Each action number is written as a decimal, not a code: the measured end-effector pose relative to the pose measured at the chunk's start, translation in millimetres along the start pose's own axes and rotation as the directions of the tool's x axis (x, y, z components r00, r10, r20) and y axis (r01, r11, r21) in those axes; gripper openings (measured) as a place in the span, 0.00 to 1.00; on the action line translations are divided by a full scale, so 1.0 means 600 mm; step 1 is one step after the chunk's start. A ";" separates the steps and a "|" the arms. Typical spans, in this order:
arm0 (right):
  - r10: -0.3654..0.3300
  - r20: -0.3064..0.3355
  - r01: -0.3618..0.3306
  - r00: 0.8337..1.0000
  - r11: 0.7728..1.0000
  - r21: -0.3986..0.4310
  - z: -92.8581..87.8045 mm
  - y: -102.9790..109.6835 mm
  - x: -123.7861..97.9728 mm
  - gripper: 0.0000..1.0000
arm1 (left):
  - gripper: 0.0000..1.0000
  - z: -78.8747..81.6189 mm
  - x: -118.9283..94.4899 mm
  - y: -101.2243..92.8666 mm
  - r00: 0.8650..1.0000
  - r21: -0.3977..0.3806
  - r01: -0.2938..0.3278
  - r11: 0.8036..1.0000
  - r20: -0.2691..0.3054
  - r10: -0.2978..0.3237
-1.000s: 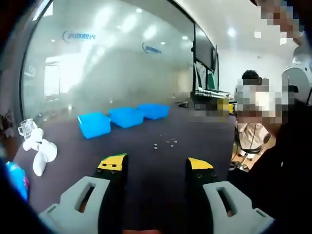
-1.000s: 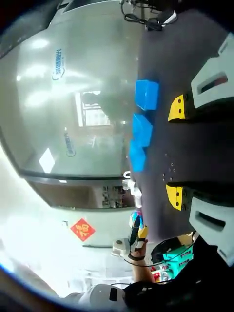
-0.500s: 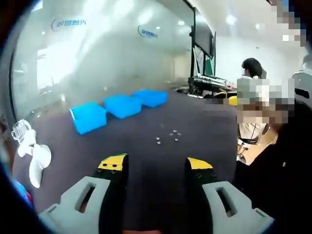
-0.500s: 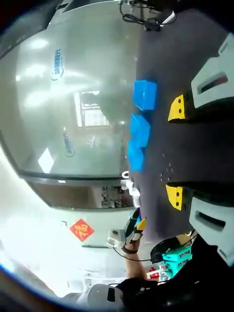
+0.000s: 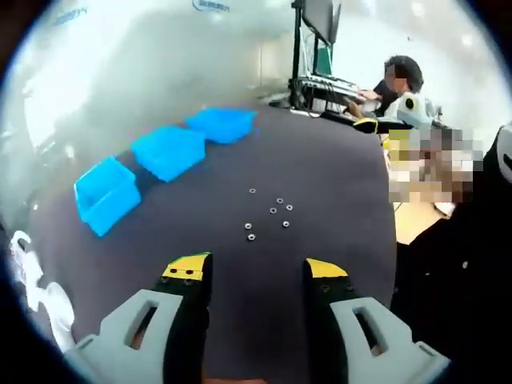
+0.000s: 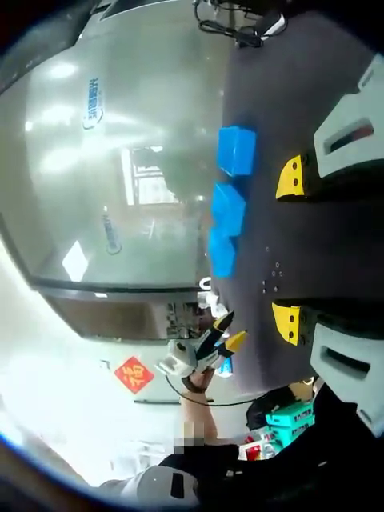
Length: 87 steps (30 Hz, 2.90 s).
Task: Sort the screws, nuts, and washers into the corresponding bins
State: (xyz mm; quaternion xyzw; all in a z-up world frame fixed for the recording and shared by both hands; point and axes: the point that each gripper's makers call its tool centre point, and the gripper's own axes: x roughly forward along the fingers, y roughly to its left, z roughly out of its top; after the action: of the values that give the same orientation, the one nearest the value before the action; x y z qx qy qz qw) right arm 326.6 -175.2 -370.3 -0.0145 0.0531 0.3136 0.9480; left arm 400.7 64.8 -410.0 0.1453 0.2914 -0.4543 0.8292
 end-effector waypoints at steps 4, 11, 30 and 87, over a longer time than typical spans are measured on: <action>0.003 0.000 -0.003 1.000 1.000 0.001 -0.001 0.003 0.000 0.43 | 0.44 0.000 0.016 -0.011 0.998 -0.004 0.029 1.000 -0.055 -0.029; 0.002 -0.004 -0.002 1.000 1.000 0.003 -0.003 0.003 -0.001 0.43 | 0.42 0.002 0.035 -0.024 0.988 -0.013 0.055 0.998 -0.147 -0.056; -0.011 -0.004 0.011 1.000 1.000 0.018 -0.006 -0.007 -0.005 0.43 | 0.34 -0.007 0.099 -0.004 0.966 0.013 0.032 0.999 -0.256 -0.027; -0.019 0.018 0.018 1.000 0.999 0.037 -0.005 -0.012 -0.007 0.43 | 0.06 0.041 0.072 -0.024 0.998 -0.081 0.067 0.994 -0.008 -0.068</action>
State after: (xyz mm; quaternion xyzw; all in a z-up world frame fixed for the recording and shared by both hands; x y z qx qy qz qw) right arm 327.4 -183.9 -372.6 0.0054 0.0500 0.3039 0.9514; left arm 415.4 15.6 -416.6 0.1041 0.3188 -0.4690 0.8170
